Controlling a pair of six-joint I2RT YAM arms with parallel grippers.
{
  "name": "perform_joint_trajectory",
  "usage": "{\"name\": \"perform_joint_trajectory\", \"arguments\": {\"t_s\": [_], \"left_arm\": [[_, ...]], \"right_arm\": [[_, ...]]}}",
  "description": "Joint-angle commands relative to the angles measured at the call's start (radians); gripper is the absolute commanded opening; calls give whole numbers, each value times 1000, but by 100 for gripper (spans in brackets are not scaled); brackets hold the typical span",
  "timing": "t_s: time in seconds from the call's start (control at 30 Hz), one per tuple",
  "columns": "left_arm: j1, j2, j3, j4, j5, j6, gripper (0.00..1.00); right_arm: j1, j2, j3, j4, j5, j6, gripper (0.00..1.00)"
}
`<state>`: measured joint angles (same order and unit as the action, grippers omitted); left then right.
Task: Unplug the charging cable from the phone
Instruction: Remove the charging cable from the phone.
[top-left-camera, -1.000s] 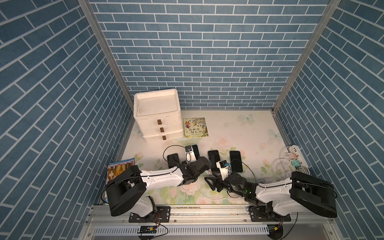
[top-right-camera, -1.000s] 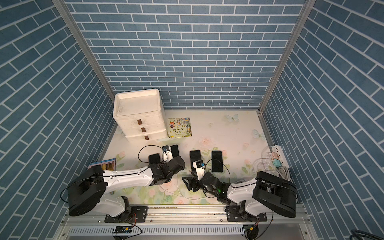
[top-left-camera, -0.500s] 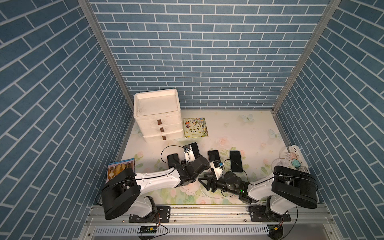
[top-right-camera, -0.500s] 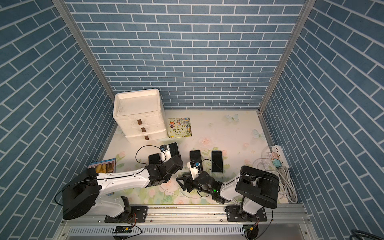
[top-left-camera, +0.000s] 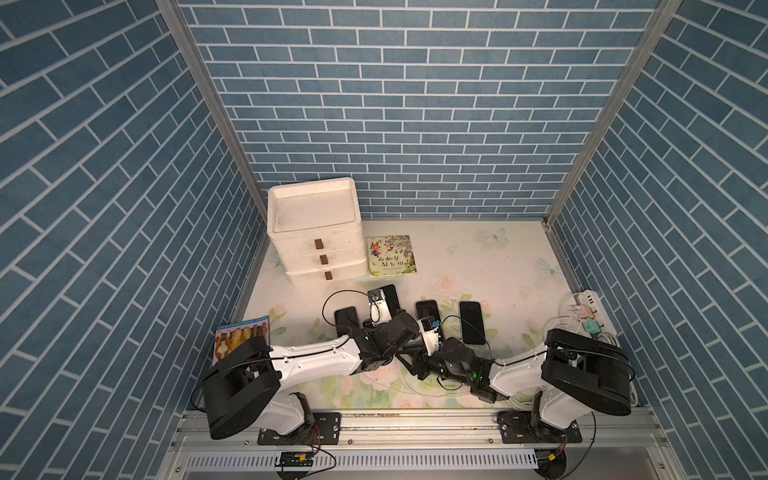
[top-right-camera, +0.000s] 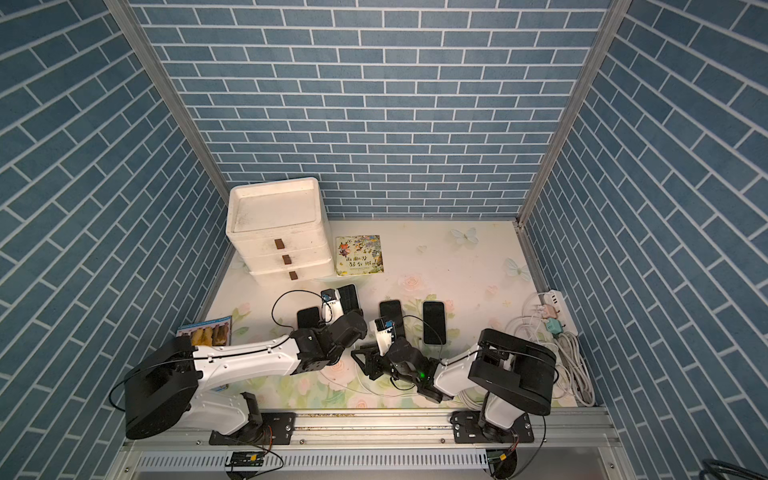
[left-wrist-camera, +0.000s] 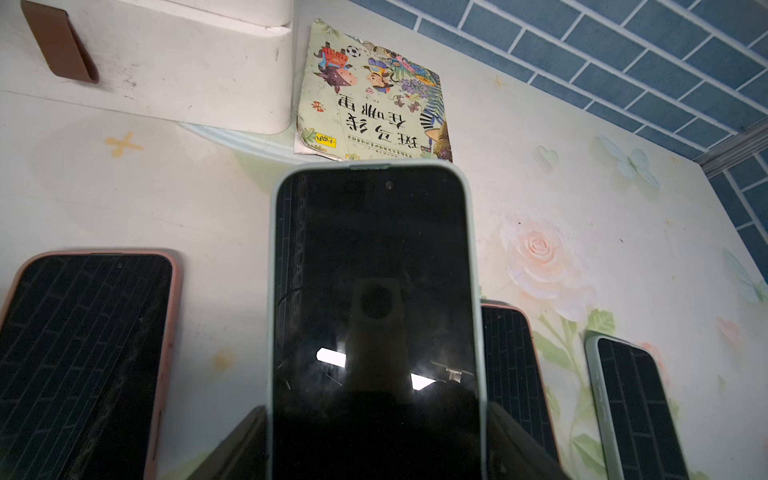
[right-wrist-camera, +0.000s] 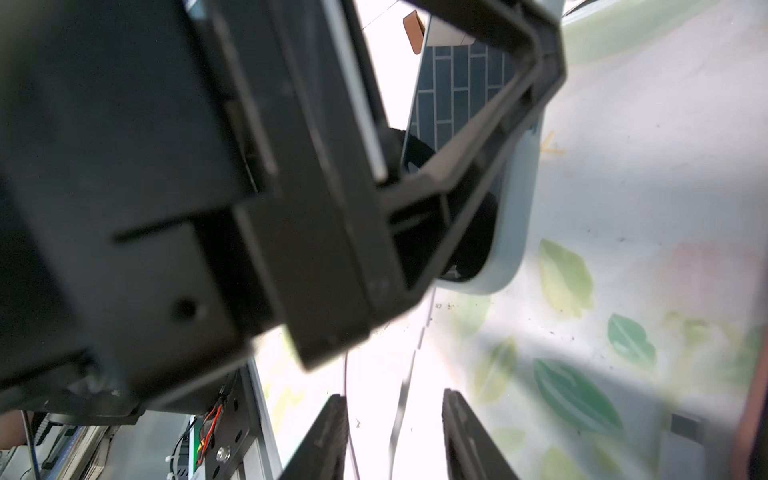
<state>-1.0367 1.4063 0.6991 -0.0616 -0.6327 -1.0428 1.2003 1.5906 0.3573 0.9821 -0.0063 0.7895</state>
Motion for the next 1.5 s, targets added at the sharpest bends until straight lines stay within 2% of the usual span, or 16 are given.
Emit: {"name": "perform_joint_trajectory", "arguments": {"t_s": [0.0, 0.2, 0.4, 0.77, 1.13, 1.47], "left_arm": [[-9, -10, 33, 15, -39, 11, 0], [-10, -13, 33, 14, -42, 12, 0], [-12, -11, 30, 22, -44, 13, 0], [-17, -16, 27, 24, -57, 13, 0], [-35, -43, 29, 37, -119, 12, 0], [-51, -60, 37, 23, -178, -3, 0]], "right_arm": [[-7, 16, 31, -36, -14, 2, 41], [-11, 30, 44, -47, -24, 0, 29], [-10, 24, 38, -53, -15, 0, 25], [-10, 19, 38, -71, -8, -3, 7], [-9, 7, 40, -88, -34, -31, 2], [-1, 0, 33, -90, -61, -63, 2]]}}
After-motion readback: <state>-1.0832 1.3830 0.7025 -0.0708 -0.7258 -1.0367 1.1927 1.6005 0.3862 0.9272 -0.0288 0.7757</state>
